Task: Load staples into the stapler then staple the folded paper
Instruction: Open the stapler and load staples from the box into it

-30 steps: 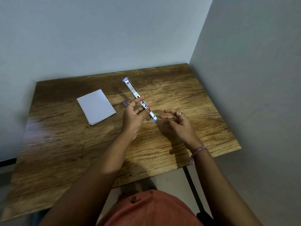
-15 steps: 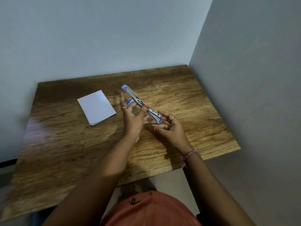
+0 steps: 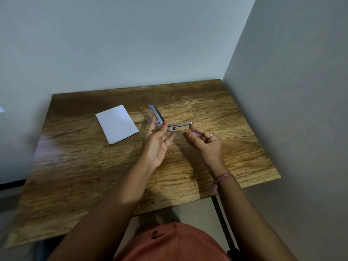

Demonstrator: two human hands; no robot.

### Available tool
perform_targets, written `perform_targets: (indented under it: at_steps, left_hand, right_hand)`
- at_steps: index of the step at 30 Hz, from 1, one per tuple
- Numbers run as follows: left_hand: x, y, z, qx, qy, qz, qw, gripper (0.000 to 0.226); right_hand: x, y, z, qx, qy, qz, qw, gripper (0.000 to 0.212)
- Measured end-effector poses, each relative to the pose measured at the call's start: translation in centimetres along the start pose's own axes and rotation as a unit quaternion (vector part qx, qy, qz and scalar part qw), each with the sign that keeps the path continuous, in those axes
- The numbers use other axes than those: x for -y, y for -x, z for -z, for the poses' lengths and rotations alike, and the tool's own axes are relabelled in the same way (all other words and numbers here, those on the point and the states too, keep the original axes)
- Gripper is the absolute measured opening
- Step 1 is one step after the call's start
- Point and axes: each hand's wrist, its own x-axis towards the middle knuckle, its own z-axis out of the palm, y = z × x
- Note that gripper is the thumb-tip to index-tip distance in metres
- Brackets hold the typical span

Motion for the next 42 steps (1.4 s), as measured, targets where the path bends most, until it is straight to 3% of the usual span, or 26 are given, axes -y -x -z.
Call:
perform_targets:
  at_steps: [4, 7, 10, 15, 19, 22, 25, 28, 31, 34, 42]
  left_hand:
    - [0.5, 1.9, 0.8, 0.073, -0.019, 0.122, 0.99, 0.045]
    - [1.6, 3.0, 1.1, 0.105, 0.009, 0.187, 0.977, 0.042]
    - [2.3, 3.2, 1.2, 0.104, 0.04, 0.2, 0.974, 0.037]
    - [2.6, 3.2, 1.3, 0.133, 0.017, 0.213, 0.968, 0.036]
    - [3.1, 3.3, 1.5, 0.124, -0.016, 0.221, 0.967, 0.031]
    - [3.5, 3.0, 1.6, 0.058, -0.058, 0.201, 0.976, 0.024]
    - [3.8, 2.4, 1.6, -0.057, 0.029, 0.154, 0.986, 0.024]
    - [3.3, 1.7, 0.9, -0.086, 0.072, 0.136, 0.984, 0.029]
    - [3.0, 1.2, -0.2, -0.1, 0.091, 0.134, 0.982, 0.024]
    - [2.8, 1.0, -0.7, -0.112, 0.087, 0.138, 0.98, 0.022]
    - [2.3, 1.0, -0.8, -0.105, 0.109, 0.14, 0.979, 0.027]
  right_hand:
    - [0.8, -1.4, 0.0, -0.053, -0.038, -0.019, 0.998, 0.011]
    - [0.8, -2.1, 0.1, -0.07, 0.013, -0.012, 0.997, 0.016]
    - [0.3, -2.2, 0.1, -0.087, -0.02, -0.05, 0.995, 0.029]
    - [0.5, -1.2, 0.0, 0.074, -0.173, -0.217, 0.958, 0.042]
    - [0.9, -1.0, -1.0, 0.07, -0.2, -0.226, 0.951, 0.044]
    - [1.1, -0.9, -1.0, 0.045, -0.144, -0.187, 0.971, 0.029]
    - [1.4, -0.7, -1.3, 0.055, 0.039, -0.116, 0.991, 0.025]
    - [1.1, -0.4, -1.8, 0.106, 0.274, -0.019, 0.956, 0.024]
    - [0.3, -0.2, -2.4, 0.119, 0.409, 0.054, 0.903, 0.027]
    - [-0.1, -0.2, -2.8, 0.093, 0.464, 0.112, 0.874, 0.023]
    - [-0.5, -0.4, -3.1, 0.1, 0.49, 0.148, 0.853, 0.025]
